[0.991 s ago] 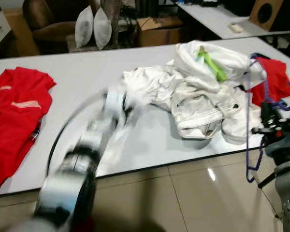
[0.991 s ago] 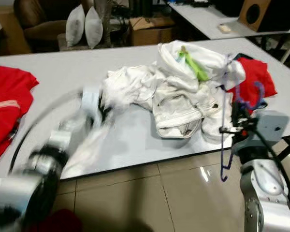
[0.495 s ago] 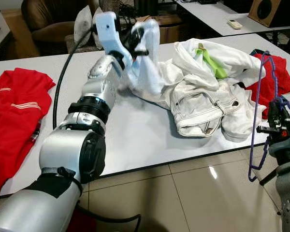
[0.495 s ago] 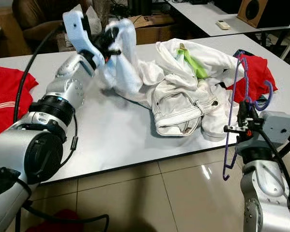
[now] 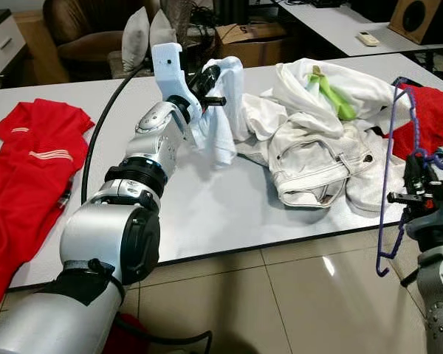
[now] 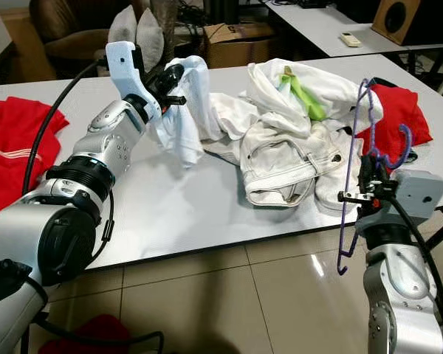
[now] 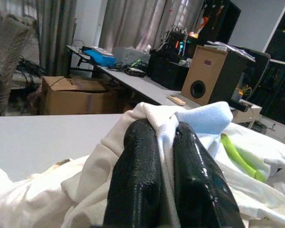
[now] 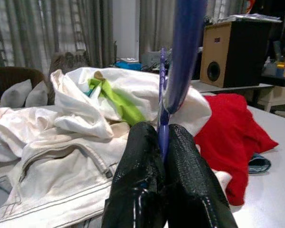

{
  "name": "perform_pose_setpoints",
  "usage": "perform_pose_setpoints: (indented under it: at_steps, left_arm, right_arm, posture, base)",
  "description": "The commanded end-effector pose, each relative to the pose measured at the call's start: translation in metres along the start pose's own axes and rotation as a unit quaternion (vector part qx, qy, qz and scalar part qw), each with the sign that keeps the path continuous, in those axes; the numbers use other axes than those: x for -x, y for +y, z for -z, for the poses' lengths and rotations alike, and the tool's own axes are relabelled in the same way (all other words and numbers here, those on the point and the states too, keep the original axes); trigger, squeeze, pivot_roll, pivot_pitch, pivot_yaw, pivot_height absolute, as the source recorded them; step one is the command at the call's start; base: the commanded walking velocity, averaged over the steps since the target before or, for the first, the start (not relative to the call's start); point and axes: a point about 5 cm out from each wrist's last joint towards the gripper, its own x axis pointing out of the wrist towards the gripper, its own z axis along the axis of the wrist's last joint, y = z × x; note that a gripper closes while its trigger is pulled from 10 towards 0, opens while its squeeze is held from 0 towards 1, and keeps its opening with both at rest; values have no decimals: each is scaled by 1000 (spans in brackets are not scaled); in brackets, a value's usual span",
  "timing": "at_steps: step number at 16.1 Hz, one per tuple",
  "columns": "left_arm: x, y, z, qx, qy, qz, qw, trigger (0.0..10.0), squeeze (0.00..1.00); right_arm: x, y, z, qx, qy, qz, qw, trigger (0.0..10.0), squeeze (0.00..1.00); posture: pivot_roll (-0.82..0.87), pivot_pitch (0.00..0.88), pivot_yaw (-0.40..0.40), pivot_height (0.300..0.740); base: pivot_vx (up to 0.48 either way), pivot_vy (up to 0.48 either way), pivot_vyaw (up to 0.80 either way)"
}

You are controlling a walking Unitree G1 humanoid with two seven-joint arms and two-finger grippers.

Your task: Hang hanger

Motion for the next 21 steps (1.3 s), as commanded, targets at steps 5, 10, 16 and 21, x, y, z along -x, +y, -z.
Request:
perform_pose_setpoints:
  at_steps: [5, 10, 16, 21]
  left_arm:
    - [1, -4, 2, -68, 26, 47, 996, 0, 0]
    - [22, 47, -48, -272, 7, 7, 962, 0, 0]
    - [41, 31, -152, -343, -202, 84, 914, 0, 0]
    - [44, -23, -213, -215, -351, 228, 882, 0, 0]
  right_arm:
    - [0, 4, -2, 2, -7, -11, 1000, 10000, 0]
    - [4, 3, 2, 0, -4, 2, 1000, 10000, 0]
    - [-3, 6, 4, -6, -4, 0, 1000, 10000, 0]
    - [-6, 6, 2, -9, -14, 4, 1000, 10000, 0]
  posture:
    - [-289, 0, 61, 740]
    - [-284, 0, 70, 740]
    - [-247, 0, 40, 740]
    - [-249, 0, 56, 740]
  base:
    - [0, 0, 0]
    - [0, 0, 0]
    - [0, 0, 0]
    - [0, 0, 0]
